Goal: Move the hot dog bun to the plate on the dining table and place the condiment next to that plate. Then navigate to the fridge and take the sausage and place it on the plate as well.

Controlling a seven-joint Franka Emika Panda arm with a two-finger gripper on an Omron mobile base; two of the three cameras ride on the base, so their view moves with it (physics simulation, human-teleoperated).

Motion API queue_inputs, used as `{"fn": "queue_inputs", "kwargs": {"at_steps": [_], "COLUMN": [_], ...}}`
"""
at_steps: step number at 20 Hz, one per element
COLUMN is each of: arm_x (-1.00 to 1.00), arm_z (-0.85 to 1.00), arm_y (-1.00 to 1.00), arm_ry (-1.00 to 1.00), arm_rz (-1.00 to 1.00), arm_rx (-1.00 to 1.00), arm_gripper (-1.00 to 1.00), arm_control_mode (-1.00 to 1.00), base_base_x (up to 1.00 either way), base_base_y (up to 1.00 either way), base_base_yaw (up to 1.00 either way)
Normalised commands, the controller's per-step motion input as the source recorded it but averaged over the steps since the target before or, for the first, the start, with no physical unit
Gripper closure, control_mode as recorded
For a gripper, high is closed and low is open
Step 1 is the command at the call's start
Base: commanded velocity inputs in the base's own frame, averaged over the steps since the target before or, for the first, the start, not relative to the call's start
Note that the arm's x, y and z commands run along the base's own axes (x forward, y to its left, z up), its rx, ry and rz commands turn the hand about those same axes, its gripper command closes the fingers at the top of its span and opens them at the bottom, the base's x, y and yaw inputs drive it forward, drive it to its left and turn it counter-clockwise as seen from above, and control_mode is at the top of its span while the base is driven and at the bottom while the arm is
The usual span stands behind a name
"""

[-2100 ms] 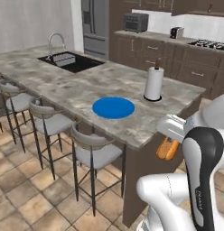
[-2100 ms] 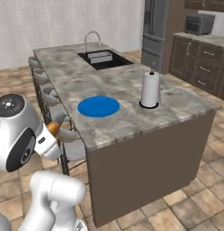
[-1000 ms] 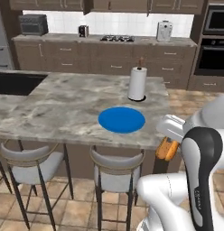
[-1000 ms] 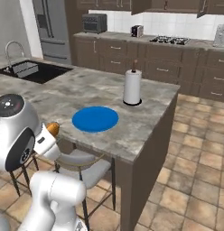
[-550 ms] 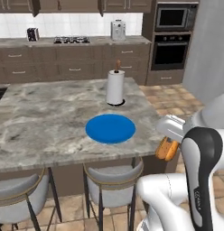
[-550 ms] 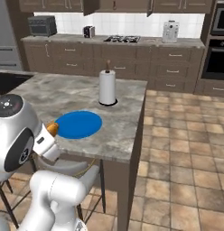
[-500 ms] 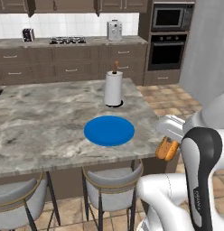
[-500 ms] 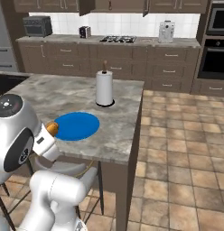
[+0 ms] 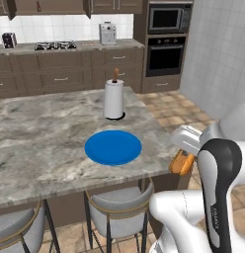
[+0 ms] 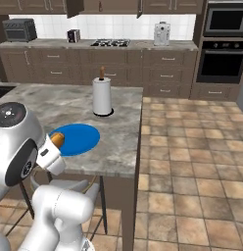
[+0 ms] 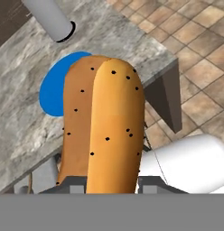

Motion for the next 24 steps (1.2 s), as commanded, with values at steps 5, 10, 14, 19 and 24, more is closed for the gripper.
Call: {"fn": "queue_inputs", "kwargs": {"at_steps": [5,10,14,19,24], "arm_x": [0.86,1.0,0.97,0.9,0.76], "arm_z": [0.0,-0.09,-0.35,-0.55,-0.61], "arm_y": [0.61,0.47,0.19,0.21,0.14], "arm_ry": [0.09,0.24,0.19,0.15,0.08], "arm_rz": [-0.03,0.01,0.1,0.07,0.04], "arm_rx": [0.0,0.0,0.0,0.0,0.0], "arm_gripper": [1.0,1.0,1.0,1.0,1.0], "arm_control_mode": [-1.0,-1.0,-1.0,-1.0,-1.0], "base_base_x": [0.0,0.0,0.0,0.0,0.0], "base_base_y": [0.0,0.0,0.0,0.0,0.0], "base_base_yaw": [0.0,0.0,0.0,0.0,0.0]}}
